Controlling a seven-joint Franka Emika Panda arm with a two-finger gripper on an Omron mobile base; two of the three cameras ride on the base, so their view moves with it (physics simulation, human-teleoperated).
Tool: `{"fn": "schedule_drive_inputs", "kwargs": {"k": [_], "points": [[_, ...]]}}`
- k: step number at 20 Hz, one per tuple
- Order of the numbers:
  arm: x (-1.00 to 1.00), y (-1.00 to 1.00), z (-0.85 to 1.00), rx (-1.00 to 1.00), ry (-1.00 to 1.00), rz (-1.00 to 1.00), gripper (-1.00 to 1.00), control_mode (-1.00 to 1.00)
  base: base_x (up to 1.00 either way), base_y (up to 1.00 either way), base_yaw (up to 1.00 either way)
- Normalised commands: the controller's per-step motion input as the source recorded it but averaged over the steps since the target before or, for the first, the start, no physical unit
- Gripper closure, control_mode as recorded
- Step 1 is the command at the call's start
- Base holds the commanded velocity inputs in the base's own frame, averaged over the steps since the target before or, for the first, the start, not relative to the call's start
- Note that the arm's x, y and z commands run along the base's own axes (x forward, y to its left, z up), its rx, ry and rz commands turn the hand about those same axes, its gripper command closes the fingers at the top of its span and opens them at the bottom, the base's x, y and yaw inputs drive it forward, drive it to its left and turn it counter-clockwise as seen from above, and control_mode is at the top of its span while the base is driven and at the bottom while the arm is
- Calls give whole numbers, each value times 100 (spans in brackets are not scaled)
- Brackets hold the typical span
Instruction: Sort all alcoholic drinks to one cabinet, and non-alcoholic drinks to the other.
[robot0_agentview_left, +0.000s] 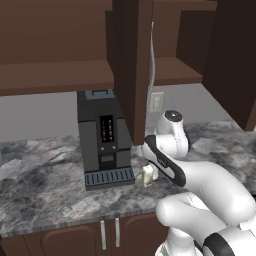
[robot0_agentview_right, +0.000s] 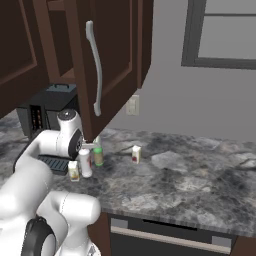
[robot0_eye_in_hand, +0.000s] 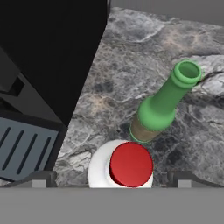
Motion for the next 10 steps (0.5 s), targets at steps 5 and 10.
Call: {"fn": "schedule_drive_inputs", "kwargs": {"k": [5, 10], "points": [[0, 0, 0, 1, -9, 0, -100, -100, 0, 0, 0], [0, 0, 0, 0, -12, 0, -100, -100, 0, 0, 0]]}}
